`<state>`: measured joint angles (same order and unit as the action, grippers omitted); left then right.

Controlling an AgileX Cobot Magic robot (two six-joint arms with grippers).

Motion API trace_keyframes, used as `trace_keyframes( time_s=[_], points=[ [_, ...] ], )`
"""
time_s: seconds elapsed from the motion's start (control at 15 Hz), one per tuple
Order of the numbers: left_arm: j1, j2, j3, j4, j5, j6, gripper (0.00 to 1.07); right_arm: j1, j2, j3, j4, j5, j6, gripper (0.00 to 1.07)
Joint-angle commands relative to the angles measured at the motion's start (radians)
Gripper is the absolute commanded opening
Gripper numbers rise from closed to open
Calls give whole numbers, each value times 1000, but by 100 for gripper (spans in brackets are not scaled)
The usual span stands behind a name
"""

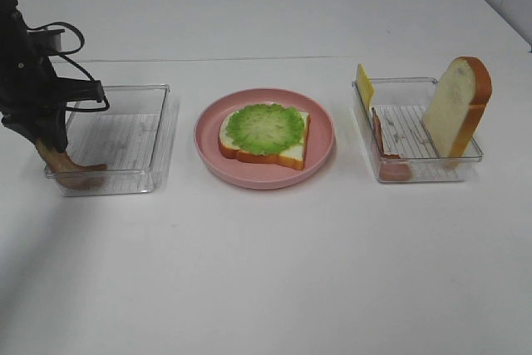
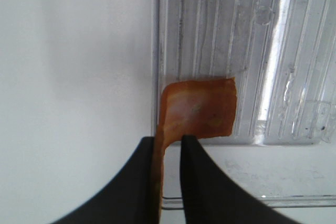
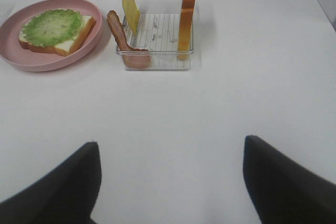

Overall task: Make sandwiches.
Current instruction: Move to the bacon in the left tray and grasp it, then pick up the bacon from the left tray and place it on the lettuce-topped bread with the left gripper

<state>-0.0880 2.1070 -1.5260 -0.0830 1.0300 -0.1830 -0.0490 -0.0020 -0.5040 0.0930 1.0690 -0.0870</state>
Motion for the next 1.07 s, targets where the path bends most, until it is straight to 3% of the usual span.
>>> trace_keyframes(
  time_s=[0.07,0.4,0.53,0.87,0.93,1.0,1.07],
  points=[
    [-4,1,6,-10,5,2,3,-8,-15,1,6,-9,-8,73],
    [-4,-13,3,-15,5,18,0,-8,-15,1,6,-9,-8,73],
    [-4,-52,-34,-81,11,57,0,-8,-15,1,6,-9,-8,73],
    [-4,-81,-144,-412,-9,213,0,-8,-15,1,6,-9,-8,73],
    [-4,-81,-147,-513,-38,261,0,-8,-15,1,6,-9,-8,73],
    [-12,-65,-147,-703,-88,347,0,-8,-15,1,6,-9,-8,73],
    [-28,-50,-147,-767,-102,381,0,-8,-15,1,6,-9,-8,73]
  ],
)
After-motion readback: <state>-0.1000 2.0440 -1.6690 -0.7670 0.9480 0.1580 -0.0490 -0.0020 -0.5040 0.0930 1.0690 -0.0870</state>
